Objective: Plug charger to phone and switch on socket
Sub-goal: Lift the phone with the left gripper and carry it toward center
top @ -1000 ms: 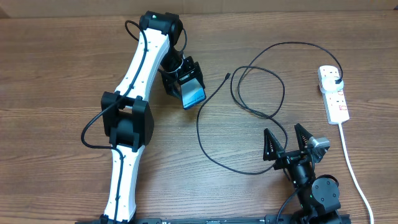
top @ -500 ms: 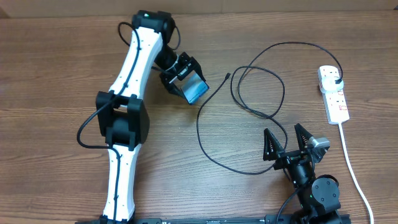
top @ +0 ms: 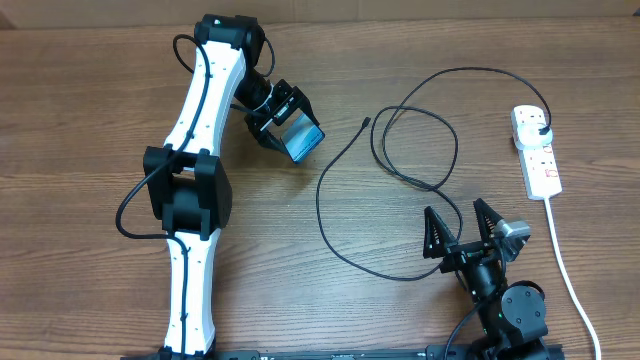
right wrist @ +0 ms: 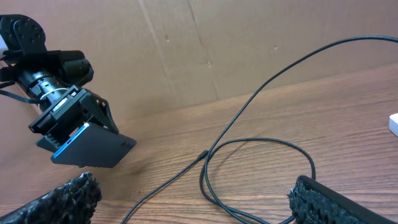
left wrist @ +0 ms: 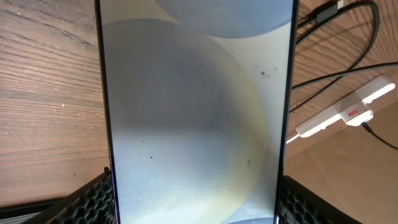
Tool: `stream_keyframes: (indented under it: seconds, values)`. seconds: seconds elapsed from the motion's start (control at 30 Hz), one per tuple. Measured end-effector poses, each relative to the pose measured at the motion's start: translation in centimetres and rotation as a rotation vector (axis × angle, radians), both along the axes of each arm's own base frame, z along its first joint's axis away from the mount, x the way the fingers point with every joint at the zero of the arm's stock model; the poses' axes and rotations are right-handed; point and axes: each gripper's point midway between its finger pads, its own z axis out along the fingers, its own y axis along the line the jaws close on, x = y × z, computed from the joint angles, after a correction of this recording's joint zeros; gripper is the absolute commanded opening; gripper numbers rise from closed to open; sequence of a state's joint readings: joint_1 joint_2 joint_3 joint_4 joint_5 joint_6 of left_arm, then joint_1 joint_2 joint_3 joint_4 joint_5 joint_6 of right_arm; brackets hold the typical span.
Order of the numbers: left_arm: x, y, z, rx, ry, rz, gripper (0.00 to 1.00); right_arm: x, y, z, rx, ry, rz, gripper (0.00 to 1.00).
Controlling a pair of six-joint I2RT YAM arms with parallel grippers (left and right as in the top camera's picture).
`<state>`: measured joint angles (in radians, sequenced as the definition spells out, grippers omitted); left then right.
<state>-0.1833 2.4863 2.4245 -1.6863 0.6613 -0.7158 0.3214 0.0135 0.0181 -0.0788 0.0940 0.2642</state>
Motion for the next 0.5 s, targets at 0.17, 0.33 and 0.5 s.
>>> stream_keyframes:
  seconds: [0.17,0.33,0.5]
  values:
    - [0.0,0.6,-0.5,0.043,-0.018,-0.023,0.04,0.0,0.0,0.0,0.000,0.000,0.000,1.00]
    - [-0.3,1.1,-1.5,0.149,-0.040,-0.072,0.04,0.0,0.0,0.0,0.000,0.000,0.000,1.00]
    - [-0.3,1.1,-2.6,0.279,-0.096,-0.144,0.05,0.0,0.0,0.0,0.001,0.001,0.000,1.00]
